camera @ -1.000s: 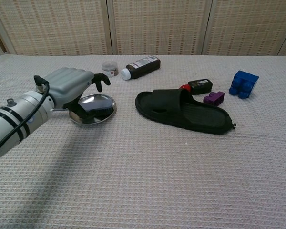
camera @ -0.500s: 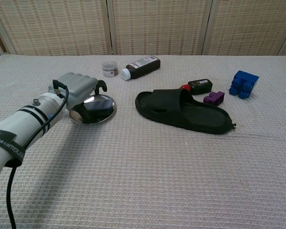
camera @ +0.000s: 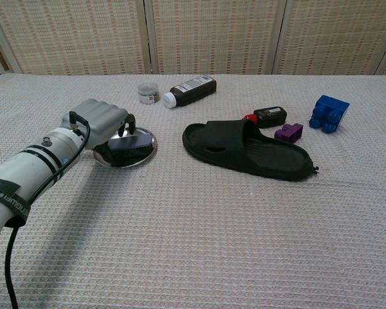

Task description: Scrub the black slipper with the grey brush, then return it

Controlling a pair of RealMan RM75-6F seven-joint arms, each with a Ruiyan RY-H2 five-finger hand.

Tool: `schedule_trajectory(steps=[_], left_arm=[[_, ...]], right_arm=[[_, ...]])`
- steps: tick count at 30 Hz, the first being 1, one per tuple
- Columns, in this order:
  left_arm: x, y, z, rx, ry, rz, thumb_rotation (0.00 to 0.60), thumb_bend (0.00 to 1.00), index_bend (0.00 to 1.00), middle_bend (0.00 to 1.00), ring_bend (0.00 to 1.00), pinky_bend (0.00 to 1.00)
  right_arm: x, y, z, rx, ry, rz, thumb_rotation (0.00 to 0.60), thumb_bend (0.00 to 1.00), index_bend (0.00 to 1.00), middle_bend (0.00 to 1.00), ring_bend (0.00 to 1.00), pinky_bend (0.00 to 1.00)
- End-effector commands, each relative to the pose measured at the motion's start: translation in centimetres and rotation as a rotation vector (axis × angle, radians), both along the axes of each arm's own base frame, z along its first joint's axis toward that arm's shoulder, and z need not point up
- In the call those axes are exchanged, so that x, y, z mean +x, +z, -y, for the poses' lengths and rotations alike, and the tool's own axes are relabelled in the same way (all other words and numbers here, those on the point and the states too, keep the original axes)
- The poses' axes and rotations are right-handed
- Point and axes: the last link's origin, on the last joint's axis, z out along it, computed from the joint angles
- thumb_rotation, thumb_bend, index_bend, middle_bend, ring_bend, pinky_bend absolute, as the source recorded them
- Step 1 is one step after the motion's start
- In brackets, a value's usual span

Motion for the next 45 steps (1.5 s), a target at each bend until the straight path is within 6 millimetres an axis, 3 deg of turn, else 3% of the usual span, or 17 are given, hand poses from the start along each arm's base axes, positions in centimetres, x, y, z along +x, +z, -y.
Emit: schedule_trajectory(steps=[1, 12, 23, 29, 35, 40, 45], left_arm=[[-0.1, -0.1, -0.1, 0.004, -0.006, -0.013, 0.600, 0.33, 0.32, 0.35, 0.76, 1.00], [-0.3, -0.4, -0.5, 0.008, 0.000, -0.034, 0.600, 0.32, 0.34, 0.39, 0.75, 1.00], [-0.2, -0.5, -0.3, 0.012, -0.017, -0.064, 0.600, 0.33, 0.49, 0.61, 0.75, 1.00], [0.2, 0.0, 0.1, 0.011, -0.045, -0.044, 0.600, 0.34, 0.55, 0.67, 0.76, 1.00], [2.5, 1.3, 0.4, 0.025, -0.108, -0.010, 0.600, 0.34, 0.56, 0.67, 0.75, 1.00], [5.4, 2.1, -0.3, 0.034, -0.146, 0.038, 0.600, 0.34, 0.55, 0.66, 0.76, 1.00], [7.9, 1.9, -0.8, 0.030, -0.179, 0.071, 0.600, 0.34, 0.54, 0.66, 0.76, 1.00]], right_arm=[[0.0, -0.1, 0.0, 0.004, -0.001, 0.001, 0.600, 0.19, 0.00, 0.00, 0.00, 0.00], [0.1, -0.2, 0.0, 0.007, -0.001, -0.003, 0.600, 0.19, 0.00, 0.00, 0.00, 0.00], [0.1, -0.2, -0.1, 0.006, 0.000, -0.005, 0.600, 0.19, 0.00, 0.00, 0.00, 0.00], [0.3, -0.5, 0.4, 0.008, 0.016, -0.001, 0.600, 0.19, 0.00, 0.00, 0.00, 0.00], [2.4, -2.8, 4.6, 0.081, 0.121, -0.010, 0.600, 0.23, 0.00, 0.00, 0.00, 0.00], [5.1, -5.7, 10.0, 0.206, 0.143, -0.011, 0.600, 0.45, 0.00, 0.00, 0.00, 0.00], [7.3, -8.7, 13.3, 0.299, 0.161, -0.059, 0.600, 0.61, 0.00, 0.00, 0.00, 0.00]])
